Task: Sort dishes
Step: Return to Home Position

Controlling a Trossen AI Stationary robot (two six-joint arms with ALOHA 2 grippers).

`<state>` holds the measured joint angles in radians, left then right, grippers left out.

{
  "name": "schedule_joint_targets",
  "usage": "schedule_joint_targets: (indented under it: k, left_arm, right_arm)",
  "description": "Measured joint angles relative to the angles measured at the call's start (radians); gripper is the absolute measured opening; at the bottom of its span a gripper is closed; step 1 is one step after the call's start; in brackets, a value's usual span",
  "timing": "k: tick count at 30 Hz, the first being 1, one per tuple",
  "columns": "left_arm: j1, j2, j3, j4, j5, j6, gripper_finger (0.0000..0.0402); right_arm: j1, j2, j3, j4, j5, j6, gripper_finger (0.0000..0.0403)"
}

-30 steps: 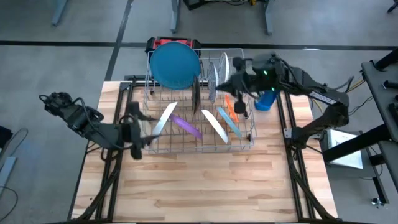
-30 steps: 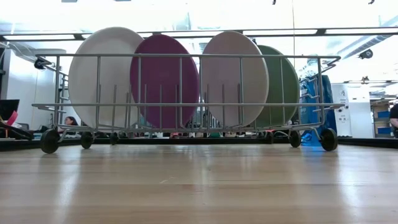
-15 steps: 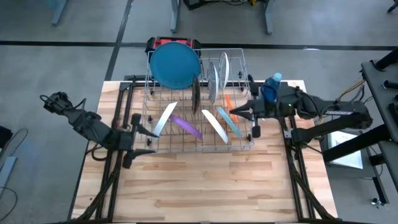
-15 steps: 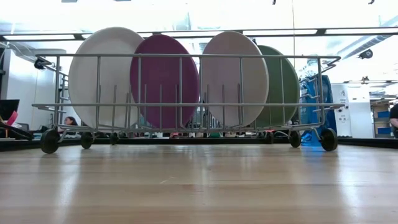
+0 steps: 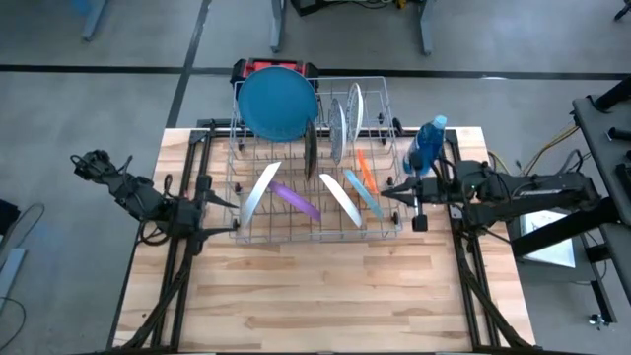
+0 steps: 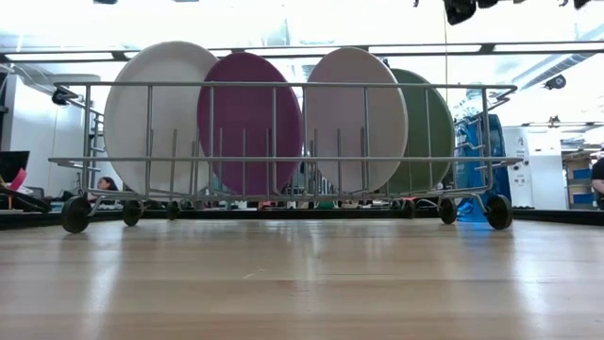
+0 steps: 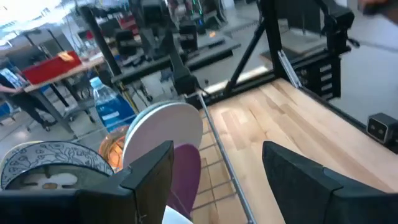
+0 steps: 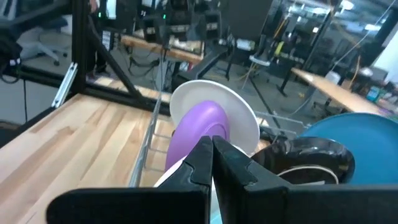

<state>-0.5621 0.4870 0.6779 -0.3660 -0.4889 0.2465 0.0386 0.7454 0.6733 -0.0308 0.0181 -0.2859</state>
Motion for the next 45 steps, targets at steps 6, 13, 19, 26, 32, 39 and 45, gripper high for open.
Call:
schedule_joint_targets:
  k: [6,13,19,26,32,39,45]
  left_arm:
    - [0.005,-0.092,-0.153,0.140,-0.001,0.053,0.0231]
    - [0.008,-0.143,-0.266,0.279,-0.040,0.100,0.0192]
    - [0.008,-0.149,-0.291,0.321,-0.204,0.187,0.0017]
    - [0.012,-0.169,-0.281,0.326,-0.624,0.282,0.0001]
    - [0.113,-0.193,-0.281,0.427,-0.961,0.347,0.0000]
    - [0.432,-0.236,-0.282,0.381,-0.763,0.348,0.0000]
    - [0.720,-0.278,-0.287,0.373,-0.397,0.382,0.0000]
  right_arm:
    - [0.001,-0.062,-0.169,0.198,0.000,-0.011,0.0000]
    - [0.000,-0.121,-0.312,0.363,0.008,0.042,0.0000]
    - [0.003,-0.214,-0.395,0.324,0.019,0.111,0.0000]
    - [0.003,-0.347,-0.540,0.371,0.014,0.117,0.0000]
    - [0.002,-0.447,-0.623,0.448,0.037,0.110,0.0000]
    - [0.002,-0.525,-0.652,0.450,0.058,0.078,0.0000]
    - [0.002,-0.529,-0.665,0.422,0.000,0.081,0.0000]
